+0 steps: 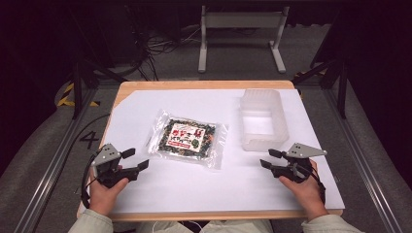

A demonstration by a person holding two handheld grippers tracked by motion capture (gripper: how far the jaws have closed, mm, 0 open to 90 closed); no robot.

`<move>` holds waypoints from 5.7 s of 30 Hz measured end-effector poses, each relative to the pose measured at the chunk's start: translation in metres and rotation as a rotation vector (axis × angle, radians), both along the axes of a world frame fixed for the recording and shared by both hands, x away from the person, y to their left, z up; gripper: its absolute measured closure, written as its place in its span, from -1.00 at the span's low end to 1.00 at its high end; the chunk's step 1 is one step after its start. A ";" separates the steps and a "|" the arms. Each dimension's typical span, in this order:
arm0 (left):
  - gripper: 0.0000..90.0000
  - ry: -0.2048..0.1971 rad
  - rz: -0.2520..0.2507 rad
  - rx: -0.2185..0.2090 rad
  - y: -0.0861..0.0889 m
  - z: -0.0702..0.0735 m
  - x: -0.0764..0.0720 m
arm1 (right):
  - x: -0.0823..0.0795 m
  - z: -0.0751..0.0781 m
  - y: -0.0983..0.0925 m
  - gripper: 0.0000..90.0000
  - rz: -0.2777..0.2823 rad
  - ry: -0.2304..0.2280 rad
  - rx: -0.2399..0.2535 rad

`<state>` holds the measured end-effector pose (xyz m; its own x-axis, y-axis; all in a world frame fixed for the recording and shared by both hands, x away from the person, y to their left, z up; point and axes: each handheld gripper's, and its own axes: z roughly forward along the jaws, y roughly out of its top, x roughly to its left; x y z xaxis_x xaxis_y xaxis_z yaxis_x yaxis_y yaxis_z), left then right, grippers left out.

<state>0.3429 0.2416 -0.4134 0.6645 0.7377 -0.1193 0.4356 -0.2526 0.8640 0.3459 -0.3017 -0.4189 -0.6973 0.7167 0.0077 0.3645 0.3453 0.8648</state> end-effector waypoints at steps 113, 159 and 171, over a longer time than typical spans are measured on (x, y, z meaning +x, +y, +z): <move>0.71 0.297 0.051 0.012 -0.031 -0.034 0.101 | 0.000 -0.007 0.012 -0.17 0.055 0.016 -0.050; 1.00 0.054 0.023 -0.267 -0.014 0.037 0.060 | -0.002 -0.005 0.015 -0.14 0.068 0.015 -0.053; 0.99 -0.038 -0.038 -0.300 -0.016 0.067 0.042 | -0.001 -0.005 0.015 -0.11 0.077 0.026 -0.047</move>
